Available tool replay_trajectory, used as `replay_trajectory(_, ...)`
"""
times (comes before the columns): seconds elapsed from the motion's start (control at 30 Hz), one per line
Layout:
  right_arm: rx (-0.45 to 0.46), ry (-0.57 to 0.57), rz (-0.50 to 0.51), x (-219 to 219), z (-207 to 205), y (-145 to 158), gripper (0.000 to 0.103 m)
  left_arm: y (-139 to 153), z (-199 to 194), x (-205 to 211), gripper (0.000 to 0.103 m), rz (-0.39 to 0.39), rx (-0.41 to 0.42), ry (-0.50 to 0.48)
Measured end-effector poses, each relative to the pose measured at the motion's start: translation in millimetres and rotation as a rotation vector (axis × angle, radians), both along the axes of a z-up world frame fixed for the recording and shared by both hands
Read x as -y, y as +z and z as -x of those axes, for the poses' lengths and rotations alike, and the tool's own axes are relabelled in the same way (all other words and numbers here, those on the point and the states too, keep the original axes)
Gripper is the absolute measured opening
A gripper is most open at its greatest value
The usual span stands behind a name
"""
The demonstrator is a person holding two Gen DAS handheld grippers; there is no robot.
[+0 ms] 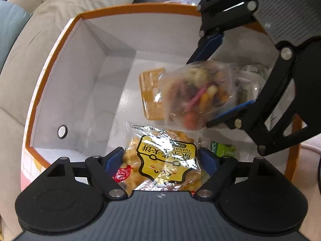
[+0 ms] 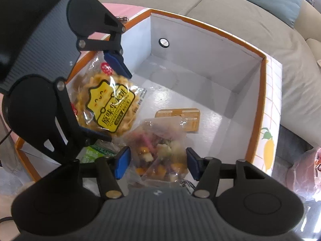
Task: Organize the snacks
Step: 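Lower both bags into the box and open both tools, then withdraw both tools from the box toward the remaining snacks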
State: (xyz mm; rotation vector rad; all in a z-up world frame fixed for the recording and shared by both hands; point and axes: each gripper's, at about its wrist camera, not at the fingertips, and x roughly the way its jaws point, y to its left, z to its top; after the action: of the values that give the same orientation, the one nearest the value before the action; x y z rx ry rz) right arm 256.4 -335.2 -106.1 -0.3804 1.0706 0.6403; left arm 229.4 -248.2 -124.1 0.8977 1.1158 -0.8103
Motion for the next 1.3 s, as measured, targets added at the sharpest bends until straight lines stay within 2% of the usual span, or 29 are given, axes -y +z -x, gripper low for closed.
replay_trajectory(0.1, -0.004, -0.001, -0.006, 2, 2, 2, 0.071, 7, -8, 2, 0.099, 0.02, -0.016, -0.007)
replay_trajectory(0.37, 0.022, -0.02, 0.007, 10, 1, 15, 0.07, 35, -14, 2, 0.099, 0.077, 0.012, 0.036)
replay_trajectory(0.43, 0.022, -0.033, 0.005, 10, 1, 16, 0.067, 41, -16, 0, 0.099, 0.083, 0.02, 0.052)
replay_trajectory(0.57, 0.044, -0.073, 0.023, 8, 2, 16, 0.059, 54, -19, -12, 0.098, 0.121, 0.02, 0.127)
replay_trajectory(0.63, 0.032, -0.11, 0.018, 6, -1, 13, 0.042, 62, -20, -20, 0.097, 0.153, 0.009, 0.181)
replay_trajectory(0.73, 0.015, -0.151, -0.003, 6, -3, 9, 0.023, 72, -20, -37, 0.097, 0.203, -0.022, 0.264)
replay_trajectory(0.77, -0.015, -0.161, -0.016, 5, -2, 9, 0.014, 75, -20, -42, 0.097, 0.218, -0.03, 0.292)
replay_trajectory(0.87, -0.075, -0.191, -0.037, -1, -1, 3, 0.014, 84, -15, -58, 0.094, 0.254, -0.031, 0.358)
replay_trajectory(1.03, -0.085, -0.184, -0.015, -8, 9, 0, 0.014, 98, 1, -85, 0.091, 0.331, -0.017, 0.455)
replay_trajectory(1.17, -0.051, -0.196, -0.033, -12, 21, 17, 0.018, 108, 18, -105, 0.09, 0.38, 0.028, 0.503)
replay_trajectory(1.3, -0.023, -0.239, -0.104, -16, 38, 45, 0.021, 117, 39, -123, 0.09, 0.439, 0.052, 0.558)
